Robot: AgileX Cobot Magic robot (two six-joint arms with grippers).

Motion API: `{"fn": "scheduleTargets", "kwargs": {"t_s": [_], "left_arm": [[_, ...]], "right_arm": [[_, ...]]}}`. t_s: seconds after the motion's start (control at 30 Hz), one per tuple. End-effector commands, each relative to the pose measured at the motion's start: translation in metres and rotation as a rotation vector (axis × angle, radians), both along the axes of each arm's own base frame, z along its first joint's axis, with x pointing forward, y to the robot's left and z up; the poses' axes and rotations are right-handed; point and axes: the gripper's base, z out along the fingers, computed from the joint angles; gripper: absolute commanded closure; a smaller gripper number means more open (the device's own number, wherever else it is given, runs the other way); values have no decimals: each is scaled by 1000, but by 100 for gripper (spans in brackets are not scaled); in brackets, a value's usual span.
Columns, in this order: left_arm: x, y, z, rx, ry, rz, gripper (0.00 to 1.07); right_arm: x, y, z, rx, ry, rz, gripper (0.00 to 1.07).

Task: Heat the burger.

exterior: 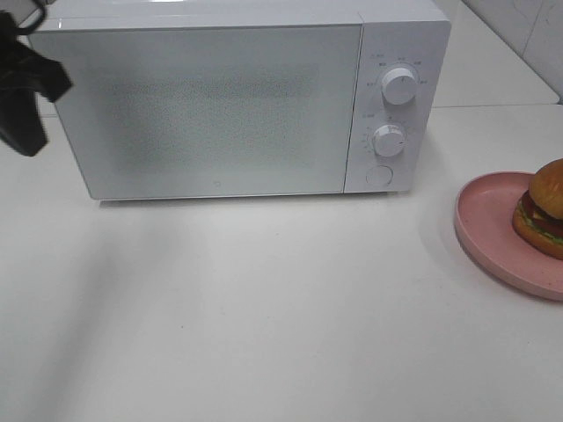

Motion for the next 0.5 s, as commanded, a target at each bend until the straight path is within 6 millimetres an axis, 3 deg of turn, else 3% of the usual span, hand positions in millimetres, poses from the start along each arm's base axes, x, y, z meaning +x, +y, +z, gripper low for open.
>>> {"fn": "scheduleTargets", "kwargs": {"t_s": [0.03,0.17,0.2,0.23,0.3,0.4,0.47,0.5], "left_arm": [[-23,31,4,-7,69,149,106],[-41,47,9,-6,49,200,106],[-56,52,14,-8,23,213,106],[-56,52,14,-8,23,213,106],[-87,56,17,-29,-42,219,106],[-96,57,18,-37,-61,221,106],[-130,60,22,-57,-130,221,106],[-130,60,22,-57,-130,221,106]], "right_arm": [[-3,0,0,-9,-33,-3,41],[-3,0,0,-9,-33,-3,41],[-3,0,0,-9,-33,-3,41],[-3,0,0,-9,-33,-3,41],[-3,0,0,-9,-33,-3,41],[-3,0,0,-9,-33,-3,41],[-3,0,0,-9,-33,-3,41],[-3,0,0,-9,-33,-3,41]]}}
